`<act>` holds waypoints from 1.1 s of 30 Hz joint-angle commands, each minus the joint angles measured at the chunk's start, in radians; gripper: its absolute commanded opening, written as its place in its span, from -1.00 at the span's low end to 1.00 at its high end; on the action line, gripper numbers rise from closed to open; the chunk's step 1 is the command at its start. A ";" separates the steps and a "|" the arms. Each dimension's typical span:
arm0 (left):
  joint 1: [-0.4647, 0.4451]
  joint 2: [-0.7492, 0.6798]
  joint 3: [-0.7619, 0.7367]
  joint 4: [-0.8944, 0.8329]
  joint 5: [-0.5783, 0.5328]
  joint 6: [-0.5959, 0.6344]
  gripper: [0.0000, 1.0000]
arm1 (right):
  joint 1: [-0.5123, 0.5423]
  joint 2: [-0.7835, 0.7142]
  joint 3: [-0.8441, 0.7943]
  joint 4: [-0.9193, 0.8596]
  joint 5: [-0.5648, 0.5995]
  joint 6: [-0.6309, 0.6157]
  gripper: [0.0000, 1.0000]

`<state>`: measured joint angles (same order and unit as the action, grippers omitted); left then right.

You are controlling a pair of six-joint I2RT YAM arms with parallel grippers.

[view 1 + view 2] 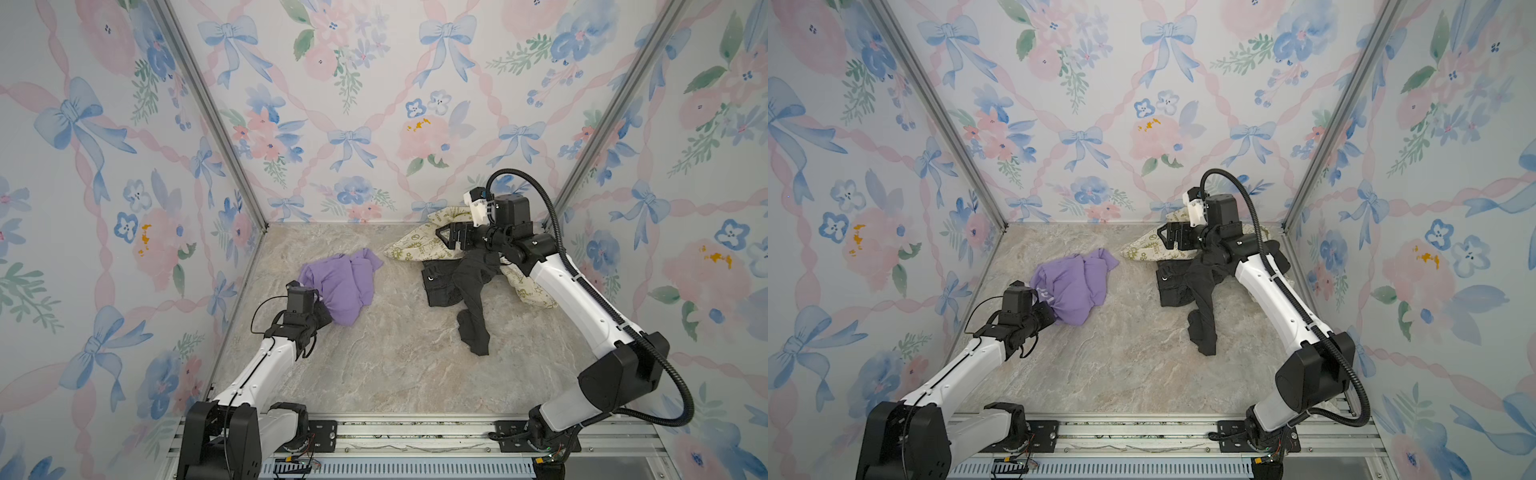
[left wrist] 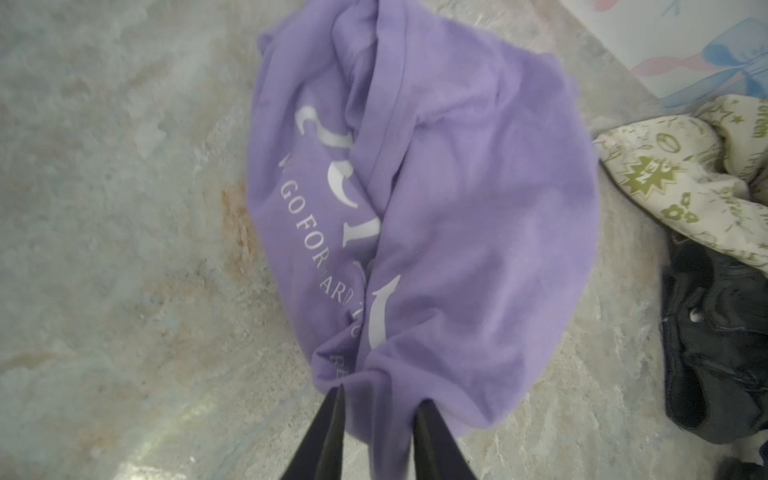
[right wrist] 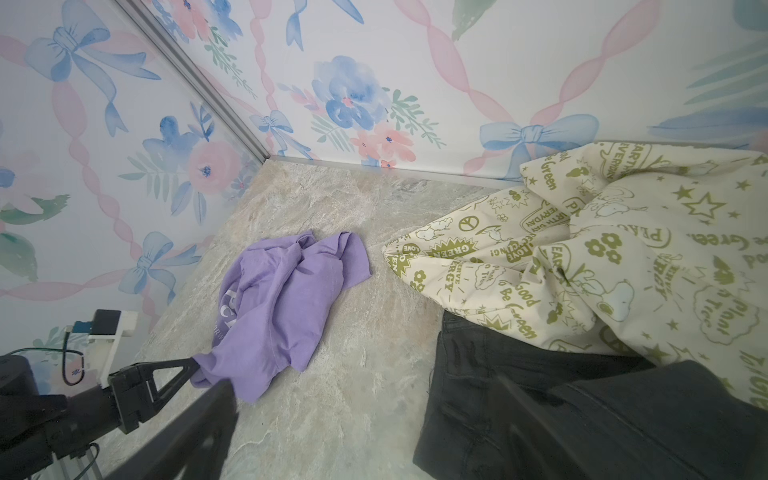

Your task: Pick out a specific cloth from the pile

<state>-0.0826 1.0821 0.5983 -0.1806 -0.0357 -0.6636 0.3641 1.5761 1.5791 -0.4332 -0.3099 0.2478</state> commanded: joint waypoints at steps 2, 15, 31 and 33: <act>0.021 -0.064 0.151 0.020 -0.026 0.009 0.32 | 0.014 0.005 -0.002 0.001 0.003 0.013 0.94; 0.011 0.141 0.320 0.088 0.189 0.010 0.78 | 0.026 0.051 0.051 0.004 -0.006 0.021 0.94; -0.100 0.345 0.007 0.266 0.241 -0.059 0.80 | 0.026 0.037 0.028 -0.001 0.011 0.021 0.94; -0.104 0.375 -0.015 0.265 0.250 -0.059 0.77 | 0.027 0.038 0.029 -0.001 0.011 0.020 0.94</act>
<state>-0.1791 1.4258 0.6147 0.0631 0.1883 -0.7124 0.3817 1.6234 1.5913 -0.4301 -0.3069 0.2558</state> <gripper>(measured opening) 0.888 0.970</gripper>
